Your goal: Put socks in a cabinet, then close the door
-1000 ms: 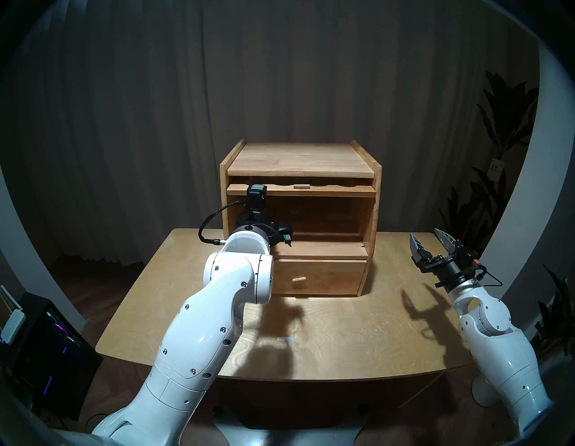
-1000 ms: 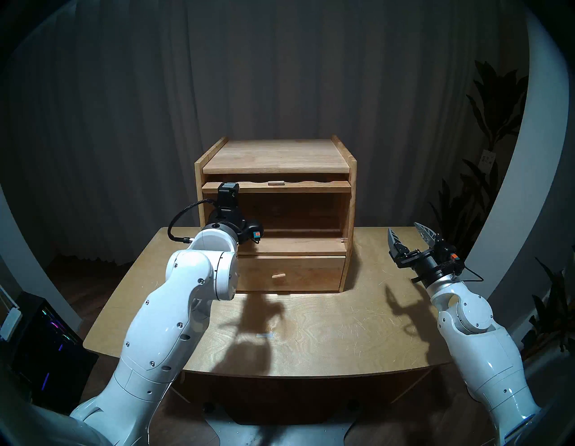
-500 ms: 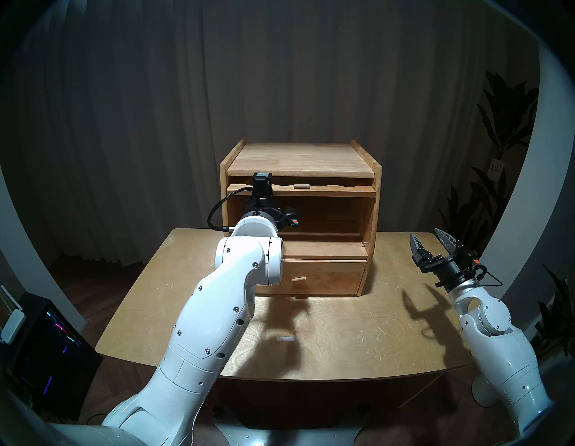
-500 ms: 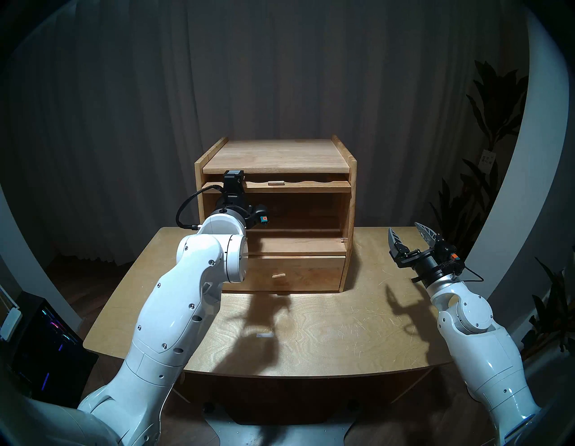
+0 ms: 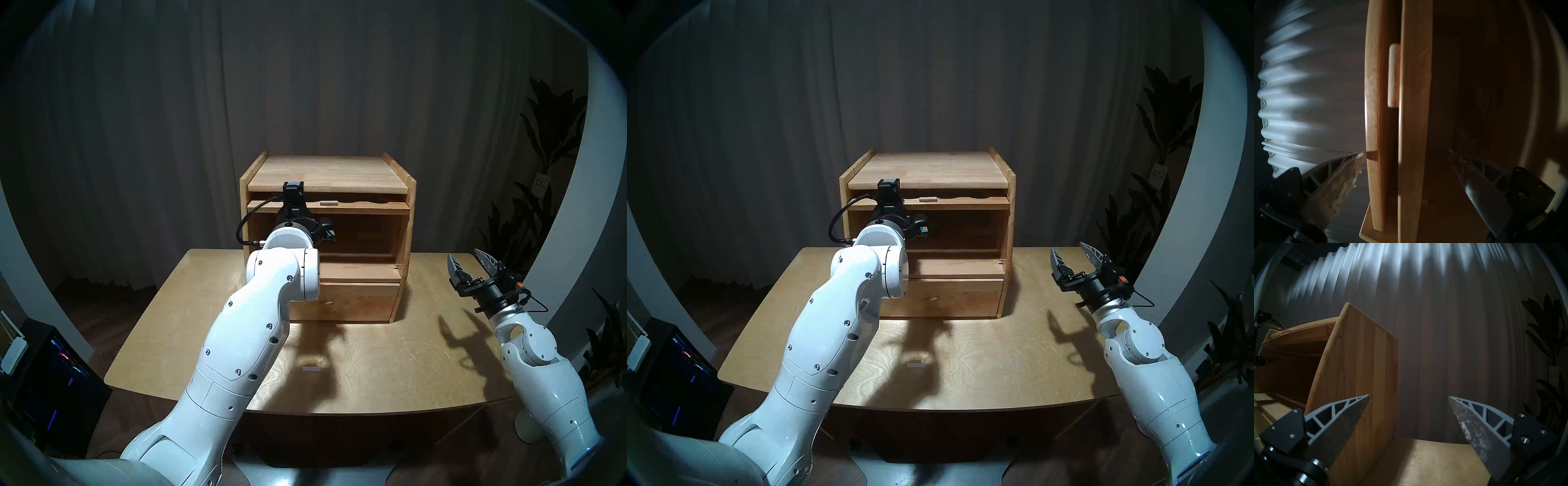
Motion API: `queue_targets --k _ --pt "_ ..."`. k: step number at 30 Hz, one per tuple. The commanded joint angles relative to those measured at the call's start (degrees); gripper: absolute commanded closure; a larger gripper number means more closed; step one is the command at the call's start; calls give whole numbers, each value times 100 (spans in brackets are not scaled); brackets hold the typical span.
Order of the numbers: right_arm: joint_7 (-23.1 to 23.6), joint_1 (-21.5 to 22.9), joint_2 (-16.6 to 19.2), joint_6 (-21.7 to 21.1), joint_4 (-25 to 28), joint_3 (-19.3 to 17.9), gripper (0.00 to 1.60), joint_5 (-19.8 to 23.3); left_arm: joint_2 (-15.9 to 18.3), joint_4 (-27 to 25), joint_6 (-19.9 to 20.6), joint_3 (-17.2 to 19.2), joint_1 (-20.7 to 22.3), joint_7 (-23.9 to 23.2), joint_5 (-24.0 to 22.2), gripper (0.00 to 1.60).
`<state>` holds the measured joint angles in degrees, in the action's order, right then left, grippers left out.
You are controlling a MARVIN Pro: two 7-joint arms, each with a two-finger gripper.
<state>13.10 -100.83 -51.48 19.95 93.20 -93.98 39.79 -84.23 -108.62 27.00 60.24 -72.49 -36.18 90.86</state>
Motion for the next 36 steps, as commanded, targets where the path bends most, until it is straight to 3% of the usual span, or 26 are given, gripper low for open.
queue_targets --k 1,6,13,23,28,36 --pt "11 47 13 50 81 -29 0 -7 589 -640 133 -501 -698 -397 64 0" --pt "10 42 13 67 87 -31 0 -11 705 -943 366 -300 -920 -357 330 0" --pt "8 46 16 56 83 -27 0 -5 420 -710 409 -51 -150 -216 463 0" --pt "7 43 17 66 87 -27 0 -6 463 -1273 263 -326 -372 -295 422 0" --pt "6 40 17 78 89 -28 0 -11 413 -1012 263 -299 -226 -509 471 0" --pt "6 42 19 71 86 -26 0 -5 202 -403 313 -81 215 -436 490 0"
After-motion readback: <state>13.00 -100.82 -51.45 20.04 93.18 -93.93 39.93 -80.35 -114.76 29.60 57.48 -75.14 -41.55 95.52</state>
